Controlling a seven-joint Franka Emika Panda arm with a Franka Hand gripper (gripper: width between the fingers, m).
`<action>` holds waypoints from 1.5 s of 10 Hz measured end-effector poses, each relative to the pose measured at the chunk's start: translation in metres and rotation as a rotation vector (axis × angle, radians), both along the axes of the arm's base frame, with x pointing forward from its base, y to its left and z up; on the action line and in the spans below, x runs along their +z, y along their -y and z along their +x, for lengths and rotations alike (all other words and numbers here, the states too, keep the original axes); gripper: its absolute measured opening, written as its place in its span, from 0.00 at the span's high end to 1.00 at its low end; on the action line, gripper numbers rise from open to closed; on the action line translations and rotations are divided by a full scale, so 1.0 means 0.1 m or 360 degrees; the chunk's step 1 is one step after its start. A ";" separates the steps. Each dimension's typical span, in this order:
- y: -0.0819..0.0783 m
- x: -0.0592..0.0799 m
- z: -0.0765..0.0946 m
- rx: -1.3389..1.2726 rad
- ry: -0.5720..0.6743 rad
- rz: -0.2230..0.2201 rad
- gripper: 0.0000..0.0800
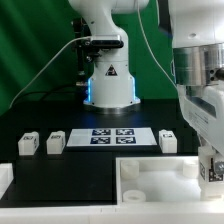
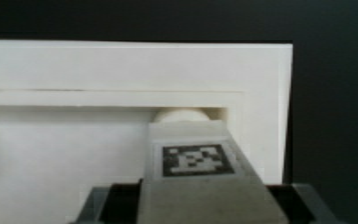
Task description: Assemble one leg
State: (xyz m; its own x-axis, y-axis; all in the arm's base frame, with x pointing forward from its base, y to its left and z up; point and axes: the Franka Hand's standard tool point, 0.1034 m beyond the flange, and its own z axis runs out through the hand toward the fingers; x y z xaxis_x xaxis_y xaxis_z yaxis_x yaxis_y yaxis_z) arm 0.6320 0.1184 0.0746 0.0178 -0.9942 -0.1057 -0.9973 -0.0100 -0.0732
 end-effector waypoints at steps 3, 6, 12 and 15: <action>-0.04 -0.01 -0.01 0.0190 0.0018 -0.0011 0.35; -0.08 0.00 -0.01 0.0774 0.0075 -0.0097 0.20; 0.03 0.01 0.04 0.1981 0.0151 -0.0281 0.19; 0.04 0.01 0.05 0.2047 0.0165 -0.0306 0.34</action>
Offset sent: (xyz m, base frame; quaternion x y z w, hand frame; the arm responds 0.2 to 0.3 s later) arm -0.0044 0.0150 0.0035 0.0005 0.0333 -0.4051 0.9137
